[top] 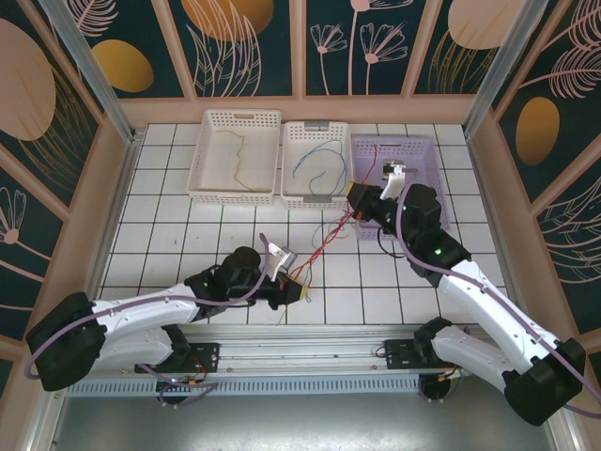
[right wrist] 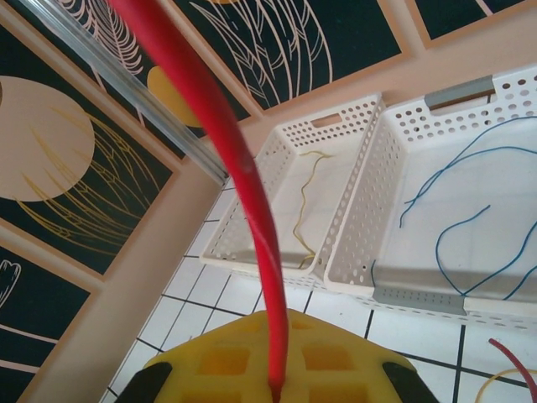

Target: Untangle the cables

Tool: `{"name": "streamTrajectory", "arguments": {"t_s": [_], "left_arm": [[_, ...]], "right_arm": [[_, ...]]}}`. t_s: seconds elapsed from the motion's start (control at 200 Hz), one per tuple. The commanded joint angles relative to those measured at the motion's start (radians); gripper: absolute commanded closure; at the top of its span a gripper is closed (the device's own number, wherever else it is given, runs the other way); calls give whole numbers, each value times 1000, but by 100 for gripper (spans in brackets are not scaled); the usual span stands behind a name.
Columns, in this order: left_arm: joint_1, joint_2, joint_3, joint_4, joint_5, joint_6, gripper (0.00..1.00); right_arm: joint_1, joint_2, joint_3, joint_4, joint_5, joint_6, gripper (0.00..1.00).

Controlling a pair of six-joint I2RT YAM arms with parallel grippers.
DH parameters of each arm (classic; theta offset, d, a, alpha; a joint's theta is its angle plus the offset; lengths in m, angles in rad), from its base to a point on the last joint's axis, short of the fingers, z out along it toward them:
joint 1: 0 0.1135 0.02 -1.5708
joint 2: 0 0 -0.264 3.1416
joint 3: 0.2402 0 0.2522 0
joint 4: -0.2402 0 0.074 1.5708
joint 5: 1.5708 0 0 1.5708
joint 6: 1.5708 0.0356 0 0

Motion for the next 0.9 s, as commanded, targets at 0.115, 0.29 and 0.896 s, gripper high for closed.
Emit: {"name": "streamTrajectory", "arguments": {"t_s": [0.115, 0.29, 0.896], "left_arm": [[-3, -58, -19, 0, -39, -3, 100], [-3, -122, 4, -153, -178, -25, 100], [-2, -226, 256, -670, -328, -6, 100]], "right_arm": [[-4, -44, 79, -32, 89, -23, 100], [-80, -104, 102, -120, 205, -27, 100], [-185, -101, 218, -248, 259, -90, 100]]}}
